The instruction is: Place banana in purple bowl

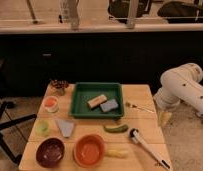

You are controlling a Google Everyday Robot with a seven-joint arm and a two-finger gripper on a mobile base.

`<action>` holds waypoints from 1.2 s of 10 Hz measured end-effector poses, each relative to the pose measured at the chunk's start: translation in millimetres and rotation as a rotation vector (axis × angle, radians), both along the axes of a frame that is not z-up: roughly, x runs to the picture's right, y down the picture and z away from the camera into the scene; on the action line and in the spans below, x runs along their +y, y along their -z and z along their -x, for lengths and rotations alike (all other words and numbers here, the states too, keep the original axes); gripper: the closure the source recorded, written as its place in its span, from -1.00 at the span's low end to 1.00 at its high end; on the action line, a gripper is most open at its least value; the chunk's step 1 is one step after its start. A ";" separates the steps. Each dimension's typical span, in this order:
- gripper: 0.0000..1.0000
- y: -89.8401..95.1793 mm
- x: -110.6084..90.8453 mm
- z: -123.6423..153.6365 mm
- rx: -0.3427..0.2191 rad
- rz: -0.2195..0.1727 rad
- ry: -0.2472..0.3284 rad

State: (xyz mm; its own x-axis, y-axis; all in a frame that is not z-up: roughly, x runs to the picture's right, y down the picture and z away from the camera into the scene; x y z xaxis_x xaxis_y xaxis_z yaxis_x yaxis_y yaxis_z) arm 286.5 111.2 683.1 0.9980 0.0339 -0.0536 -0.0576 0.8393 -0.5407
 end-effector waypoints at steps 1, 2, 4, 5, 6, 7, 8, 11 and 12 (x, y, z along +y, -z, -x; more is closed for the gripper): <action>-0.60 0.0 0.0 0.0 0.000 0.000 0.000; -0.60 -0.1 -0.2 -0.1 0.000 -0.001 -0.002; -0.60 -1.8 1.8 1.4 0.035 0.014 -0.077; -0.60 -2.5 3.4 8.1 0.061 0.023 -0.133; -0.60 -3.5 8.2 20.7 0.089 0.042 -0.192; -0.60 -2.0 12.9 30.4 0.084 0.056 -0.215; -0.60 0.0 17.1 32.2 0.076 0.063 -0.225; -0.60 12.1 34.2 54.3 -0.007 0.056 -0.218; -0.60 18.8 42.5 62.3 -0.041 0.041 -0.205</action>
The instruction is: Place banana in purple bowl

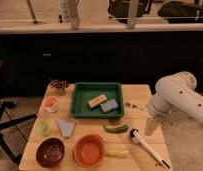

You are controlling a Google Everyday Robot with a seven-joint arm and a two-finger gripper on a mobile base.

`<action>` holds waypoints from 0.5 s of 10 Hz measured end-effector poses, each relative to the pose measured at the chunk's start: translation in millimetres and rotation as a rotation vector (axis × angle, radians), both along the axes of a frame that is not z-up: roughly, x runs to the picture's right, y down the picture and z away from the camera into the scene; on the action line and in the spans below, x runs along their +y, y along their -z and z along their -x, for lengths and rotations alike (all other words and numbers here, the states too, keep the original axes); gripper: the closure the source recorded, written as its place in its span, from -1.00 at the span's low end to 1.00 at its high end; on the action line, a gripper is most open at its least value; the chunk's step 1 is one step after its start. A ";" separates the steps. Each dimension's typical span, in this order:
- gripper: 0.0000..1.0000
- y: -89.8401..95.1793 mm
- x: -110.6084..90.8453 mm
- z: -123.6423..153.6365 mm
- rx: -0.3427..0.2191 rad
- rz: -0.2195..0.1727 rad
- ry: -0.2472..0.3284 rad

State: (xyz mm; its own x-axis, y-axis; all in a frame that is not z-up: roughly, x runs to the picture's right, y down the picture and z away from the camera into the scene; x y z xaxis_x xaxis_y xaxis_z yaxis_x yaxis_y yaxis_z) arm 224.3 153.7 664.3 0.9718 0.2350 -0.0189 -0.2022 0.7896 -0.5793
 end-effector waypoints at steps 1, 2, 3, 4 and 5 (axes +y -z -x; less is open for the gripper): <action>-0.60 6.4 10.5 11.1 -0.038 -0.034 0.010; -0.60 7.3 16.7 23.8 -0.072 -0.065 0.019; -0.60 7.3 20.7 32.0 -0.097 -0.089 0.024; -0.60 5.2 29.0 40.1 -0.127 -0.126 0.033; -0.60 1.9 35.0 45.2 -0.145 -0.145 0.043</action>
